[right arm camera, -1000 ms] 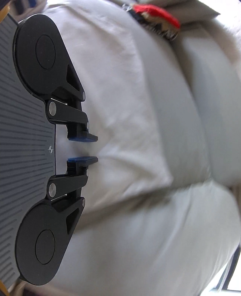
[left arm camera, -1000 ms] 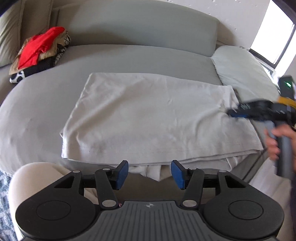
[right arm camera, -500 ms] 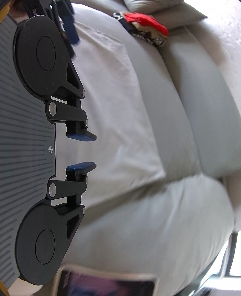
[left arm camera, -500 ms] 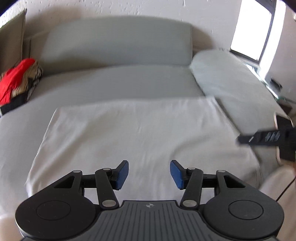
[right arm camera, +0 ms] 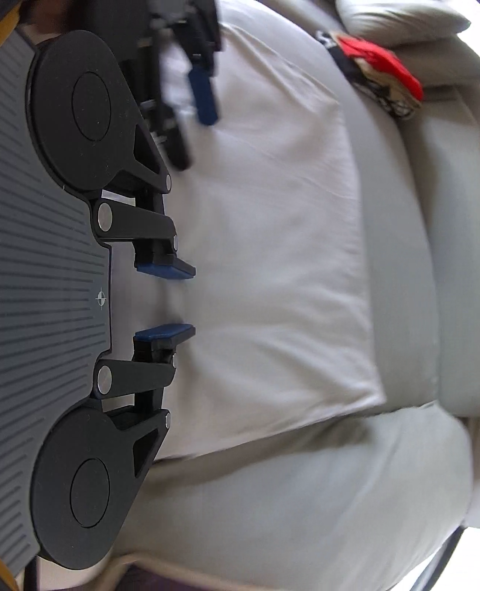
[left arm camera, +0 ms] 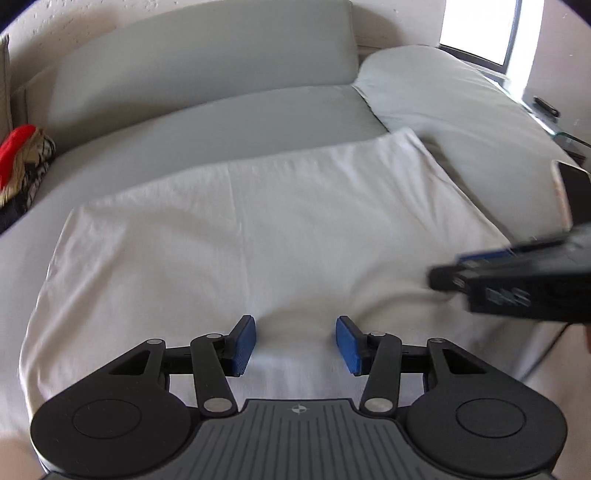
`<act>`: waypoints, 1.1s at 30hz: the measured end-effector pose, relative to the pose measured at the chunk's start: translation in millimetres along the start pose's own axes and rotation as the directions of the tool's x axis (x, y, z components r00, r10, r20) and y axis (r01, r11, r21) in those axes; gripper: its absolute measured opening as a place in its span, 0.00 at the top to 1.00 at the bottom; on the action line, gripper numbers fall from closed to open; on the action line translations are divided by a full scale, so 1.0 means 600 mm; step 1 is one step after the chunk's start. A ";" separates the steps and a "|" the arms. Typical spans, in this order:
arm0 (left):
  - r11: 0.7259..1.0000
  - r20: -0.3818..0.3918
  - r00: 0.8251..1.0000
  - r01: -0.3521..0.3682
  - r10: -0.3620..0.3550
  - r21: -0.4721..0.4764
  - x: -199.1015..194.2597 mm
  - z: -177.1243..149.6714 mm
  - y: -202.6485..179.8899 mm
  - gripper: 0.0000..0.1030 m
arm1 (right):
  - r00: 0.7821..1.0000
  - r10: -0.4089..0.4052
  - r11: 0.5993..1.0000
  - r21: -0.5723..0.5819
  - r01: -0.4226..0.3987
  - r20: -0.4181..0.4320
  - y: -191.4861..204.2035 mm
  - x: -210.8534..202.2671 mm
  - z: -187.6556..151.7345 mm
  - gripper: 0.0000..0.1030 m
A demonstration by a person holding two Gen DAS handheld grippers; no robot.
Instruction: Fold clothes
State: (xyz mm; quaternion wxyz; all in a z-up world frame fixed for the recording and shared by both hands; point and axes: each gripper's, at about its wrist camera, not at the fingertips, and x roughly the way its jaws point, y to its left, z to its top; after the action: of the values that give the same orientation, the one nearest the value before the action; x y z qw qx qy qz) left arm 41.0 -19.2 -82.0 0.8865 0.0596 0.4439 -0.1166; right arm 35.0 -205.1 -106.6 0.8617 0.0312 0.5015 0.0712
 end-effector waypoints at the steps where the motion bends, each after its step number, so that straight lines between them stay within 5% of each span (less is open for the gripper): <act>1: 1.000 -0.004 1.000 0.009 -0.009 -0.001 -0.011 -0.009 0.003 0.55 | 1.000 -0.013 1.000 0.010 0.013 -0.022 -0.003 -0.010 -0.013 0.67; 4: 1.000 -0.025 1.000 0.017 -0.018 -0.023 -0.036 -0.030 0.008 0.55 | 0.997 -0.012 0.996 0.090 0.019 -0.078 -0.018 -0.025 -0.048 0.66; 7: 0.998 -0.034 0.999 0.022 -0.024 -0.052 -0.056 -0.047 0.014 0.54 | 1.000 0.005 0.992 0.128 -0.005 -0.002 -0.016 -0.045 -0.059 0.65; 11: 0.997 0.051 0.999 -0.010 0.014 -0.082 -0.081 -0.050 0.021 0.54 | 0.993 0.051 0.991 0.121 -0.063 0.104 0.006 -0.061 -0.050 0.64; 17: 0.990 0.124 0.987 -0.085 0.098 -0.109 -0.067 -0.026 0.030 0.49 | 0.984 -0.010 0.993 0.121 -0.012 0.178 0.013 -0.027 -0.005 0.64; 21: 0.984 0.096 0.986 -0.127 0.140 -0.127 -0.034 -0.024 0.044 0.50 | 0.981 -0.011 0.984 0.177 -0.024 0.195 -0.011 0.000 0.006 0.65; 26: 0.984 0.056 0.989 -0.130 0.138 -0.126 -0.022 -0.037 0.057 0.48 | 0.971 -0.159 0.972 0.203 0.121 0.179 -0.041 0.005 -0.025 0.71; 29: 0.985 0.029 0.993 -0.112 0.117 -0.135 -0.030 -0.045 0.064 0.45 | 0.967 -0.208 0.937 0.313 0.154 0.145 -0.079 -0.002 -0.036 0.55; 33: 0.986 -0.034 0.995 -0.102 0.098 -0.130 -0.038 -0.056 0.072 0.43 | 0.970 -0.231 0.895 0.408 0.180 0.079 -0.109 -0.014 -0.027 0.57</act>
State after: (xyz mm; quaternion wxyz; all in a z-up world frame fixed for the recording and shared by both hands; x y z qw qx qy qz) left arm 13.0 32.8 -83.6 0.8870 0.0246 0.4592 -0.0417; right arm 23.0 -271.3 -115.7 0.8696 0.1570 0.4509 -0.1260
